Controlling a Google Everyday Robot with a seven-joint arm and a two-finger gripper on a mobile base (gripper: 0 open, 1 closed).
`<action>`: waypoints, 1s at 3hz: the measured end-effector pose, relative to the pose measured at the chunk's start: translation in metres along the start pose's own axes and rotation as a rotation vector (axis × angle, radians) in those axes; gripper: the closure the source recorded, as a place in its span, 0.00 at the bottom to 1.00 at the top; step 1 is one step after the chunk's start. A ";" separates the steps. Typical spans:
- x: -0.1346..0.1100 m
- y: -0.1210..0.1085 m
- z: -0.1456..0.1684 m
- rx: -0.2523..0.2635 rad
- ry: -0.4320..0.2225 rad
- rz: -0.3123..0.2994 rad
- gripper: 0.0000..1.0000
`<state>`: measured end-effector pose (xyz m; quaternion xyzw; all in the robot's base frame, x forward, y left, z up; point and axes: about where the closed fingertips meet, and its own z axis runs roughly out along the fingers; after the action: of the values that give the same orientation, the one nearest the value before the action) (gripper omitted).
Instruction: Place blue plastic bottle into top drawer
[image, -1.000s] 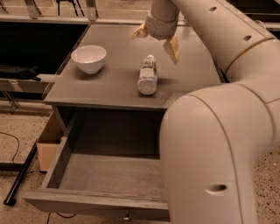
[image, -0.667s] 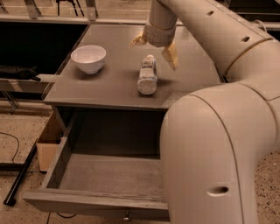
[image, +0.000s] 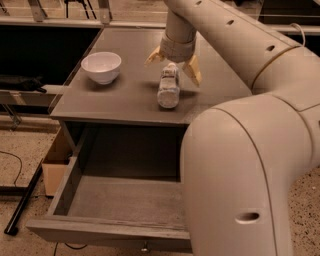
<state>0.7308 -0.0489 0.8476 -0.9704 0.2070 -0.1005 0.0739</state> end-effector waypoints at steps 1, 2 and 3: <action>-0.002 -0.002 0.009 0.002 -0.011 -0.015 0.00; -0.002 -0.002 0.009 0.002 -0.011 -0.015 0.04; -0.002 -0.002 0.009 0.002 -0.011 -0.015 0.27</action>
Offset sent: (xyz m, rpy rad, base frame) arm -0.0014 0.0062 -0.0117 0.0055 0.0101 0.0377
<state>0.7314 -0.0451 0.8391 -0.9723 0.1991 -0.0962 0.0754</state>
